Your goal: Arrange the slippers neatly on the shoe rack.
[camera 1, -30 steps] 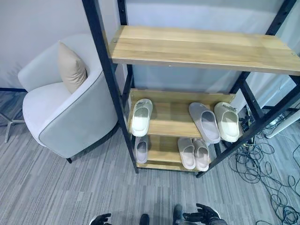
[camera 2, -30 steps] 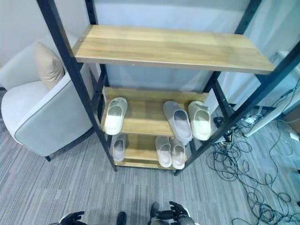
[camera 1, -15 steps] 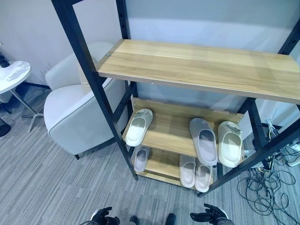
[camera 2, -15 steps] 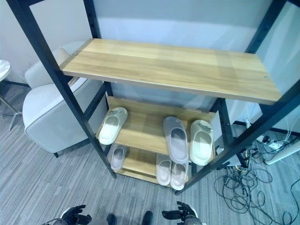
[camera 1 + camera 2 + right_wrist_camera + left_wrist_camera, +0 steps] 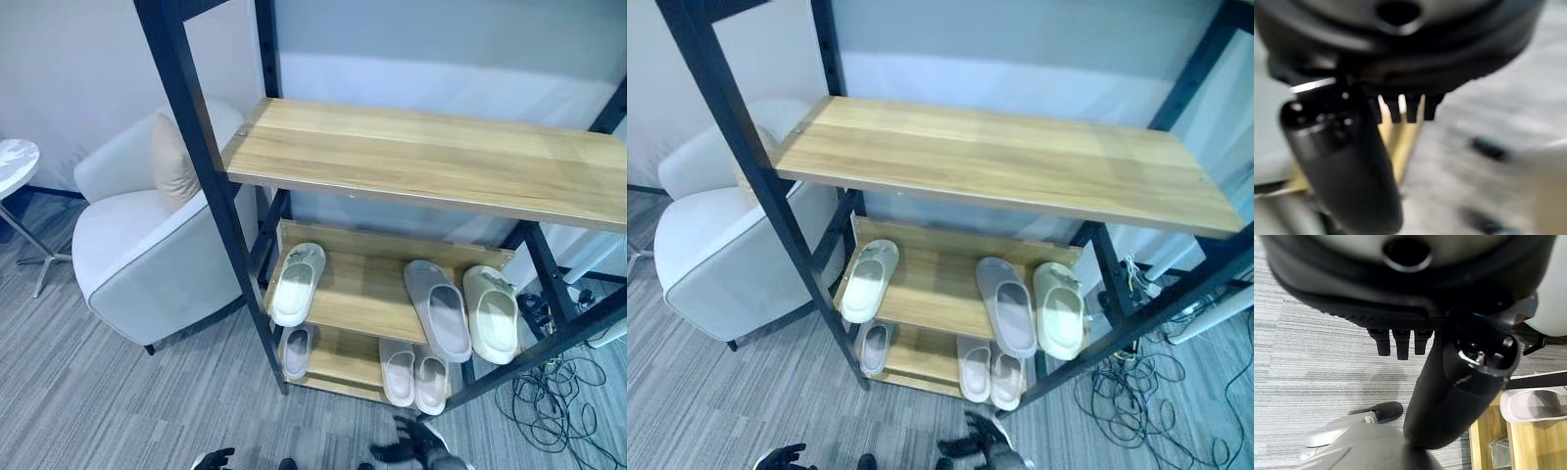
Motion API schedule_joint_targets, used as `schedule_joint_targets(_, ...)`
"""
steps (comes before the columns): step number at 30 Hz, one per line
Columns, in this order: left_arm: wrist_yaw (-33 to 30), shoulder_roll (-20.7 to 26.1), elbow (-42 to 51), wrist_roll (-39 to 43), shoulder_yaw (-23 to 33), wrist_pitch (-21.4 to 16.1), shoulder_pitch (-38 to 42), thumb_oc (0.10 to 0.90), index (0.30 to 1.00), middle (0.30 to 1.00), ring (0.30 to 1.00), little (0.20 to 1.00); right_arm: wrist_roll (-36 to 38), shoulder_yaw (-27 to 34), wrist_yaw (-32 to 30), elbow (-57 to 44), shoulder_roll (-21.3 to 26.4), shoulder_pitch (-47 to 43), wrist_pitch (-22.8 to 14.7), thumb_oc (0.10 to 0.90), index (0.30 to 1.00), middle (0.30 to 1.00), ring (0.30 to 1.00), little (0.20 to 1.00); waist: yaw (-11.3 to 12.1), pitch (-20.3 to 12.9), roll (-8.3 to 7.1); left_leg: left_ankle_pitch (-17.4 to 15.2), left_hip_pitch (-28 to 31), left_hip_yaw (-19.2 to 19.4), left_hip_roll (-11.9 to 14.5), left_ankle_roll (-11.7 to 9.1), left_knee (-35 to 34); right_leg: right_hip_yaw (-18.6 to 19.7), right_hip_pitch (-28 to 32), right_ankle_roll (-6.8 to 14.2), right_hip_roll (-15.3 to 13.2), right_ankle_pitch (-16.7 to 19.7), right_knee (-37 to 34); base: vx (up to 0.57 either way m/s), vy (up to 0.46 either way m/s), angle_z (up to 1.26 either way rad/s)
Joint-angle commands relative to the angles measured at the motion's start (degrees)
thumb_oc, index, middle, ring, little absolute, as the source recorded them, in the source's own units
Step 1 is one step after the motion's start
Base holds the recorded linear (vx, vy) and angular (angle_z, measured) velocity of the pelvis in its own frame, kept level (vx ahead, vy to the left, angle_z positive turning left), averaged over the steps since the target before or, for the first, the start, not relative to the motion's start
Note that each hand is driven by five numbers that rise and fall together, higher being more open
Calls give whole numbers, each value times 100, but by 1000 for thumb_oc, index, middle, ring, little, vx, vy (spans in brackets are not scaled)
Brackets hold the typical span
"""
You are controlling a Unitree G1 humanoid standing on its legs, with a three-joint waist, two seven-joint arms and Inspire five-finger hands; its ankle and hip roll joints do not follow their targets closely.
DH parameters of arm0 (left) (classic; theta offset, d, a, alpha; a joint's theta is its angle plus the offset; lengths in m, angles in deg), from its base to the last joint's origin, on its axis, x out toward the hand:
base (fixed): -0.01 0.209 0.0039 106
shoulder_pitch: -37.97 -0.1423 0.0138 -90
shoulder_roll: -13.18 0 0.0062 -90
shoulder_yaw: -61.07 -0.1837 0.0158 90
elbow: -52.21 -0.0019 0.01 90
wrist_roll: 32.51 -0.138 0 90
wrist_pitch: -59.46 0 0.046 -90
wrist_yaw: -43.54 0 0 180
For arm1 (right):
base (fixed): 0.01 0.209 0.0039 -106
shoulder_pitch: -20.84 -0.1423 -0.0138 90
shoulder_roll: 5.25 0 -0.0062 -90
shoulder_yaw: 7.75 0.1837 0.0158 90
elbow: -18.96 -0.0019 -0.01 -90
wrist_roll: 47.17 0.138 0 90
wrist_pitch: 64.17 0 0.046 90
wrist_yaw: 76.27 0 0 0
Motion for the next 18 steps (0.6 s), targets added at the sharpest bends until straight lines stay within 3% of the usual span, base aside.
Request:
schedule_joint_targets(1, 107, -141, -209, -159, -152, -152, 273, 800, 900, 900, 900, 900, 256, -111, 272, -493, 66, -326, -393, 800, 900, 900, 900, 900, 145, 63, 29, -398, -41, -78, -17, -234, 13, 115, 143, 457, -2, -404, 78, 7, 31, 2)
schedule_joint_targets(9, 23, -276, -157, -192, -160, -158, 195, 800, 900, 900, 900, 900, 1324, -527, 774, -2358, 89, -33, -427, 800, 900, 900, 900, 900, 187, 19, 13, -439, 52, -20, 19, -260, 13, 74, 270, 468, -11, -436, 44, 7, 14, 1)
schedule_joint_targets(18, -5, -378, -108, -225, -153, -148, 103, 800, 900, 900, 900, 900, 2278, -456, 997, -3971, 377, 209, -513, 800, 900, 900, 900, 900, 135, -5, 38, -452, 101, 2, 82, -300, 13, 58, 313, 467, -9, -461, 37, 0, 0, 0)
